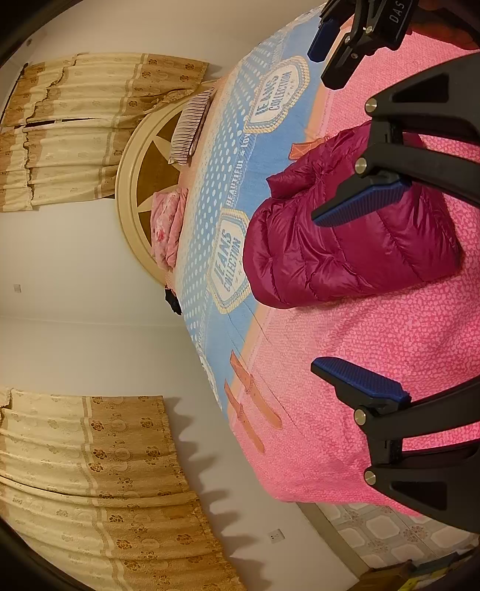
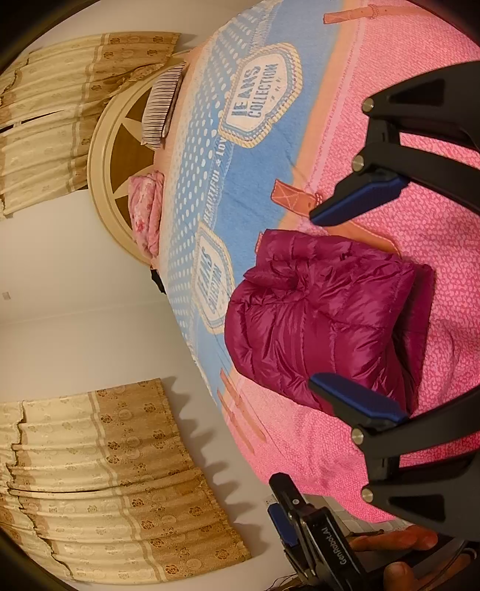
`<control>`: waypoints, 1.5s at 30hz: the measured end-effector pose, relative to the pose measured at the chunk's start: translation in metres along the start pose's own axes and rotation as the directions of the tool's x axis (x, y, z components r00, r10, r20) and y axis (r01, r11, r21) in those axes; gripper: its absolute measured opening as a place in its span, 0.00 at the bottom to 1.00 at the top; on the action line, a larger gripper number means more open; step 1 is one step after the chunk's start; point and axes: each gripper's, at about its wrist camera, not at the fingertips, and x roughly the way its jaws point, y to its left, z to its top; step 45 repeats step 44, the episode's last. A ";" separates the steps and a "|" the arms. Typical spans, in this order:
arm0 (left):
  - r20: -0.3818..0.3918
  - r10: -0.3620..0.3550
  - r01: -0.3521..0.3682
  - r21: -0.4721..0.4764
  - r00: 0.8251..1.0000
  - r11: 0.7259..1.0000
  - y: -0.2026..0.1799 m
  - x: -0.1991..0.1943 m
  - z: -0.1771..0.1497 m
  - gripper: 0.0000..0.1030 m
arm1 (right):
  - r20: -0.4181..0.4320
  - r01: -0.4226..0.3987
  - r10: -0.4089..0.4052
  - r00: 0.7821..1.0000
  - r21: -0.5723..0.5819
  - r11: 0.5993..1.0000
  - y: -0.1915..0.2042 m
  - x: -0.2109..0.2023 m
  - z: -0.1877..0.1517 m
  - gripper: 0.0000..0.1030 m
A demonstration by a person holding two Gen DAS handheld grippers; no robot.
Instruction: Fold large clothes
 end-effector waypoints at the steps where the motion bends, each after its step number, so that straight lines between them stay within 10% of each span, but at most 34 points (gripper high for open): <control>1: -0.001 0.001 -0.001 0.001 1.000 1.000 0.000 0.000 0.000 0.71 | 0.000 -0.001 0.001 1.000 0.000 1.000 0.000 0.000 0.000 0.81; 45: 0.033 -0.007 0.006 0.057 0.999 0.998 -0.014 0.000 -0.003 0.75 | -0.001 -0.004 0.004 1.000 -0.005 1.000 0.004 0.001 -0.004 0.81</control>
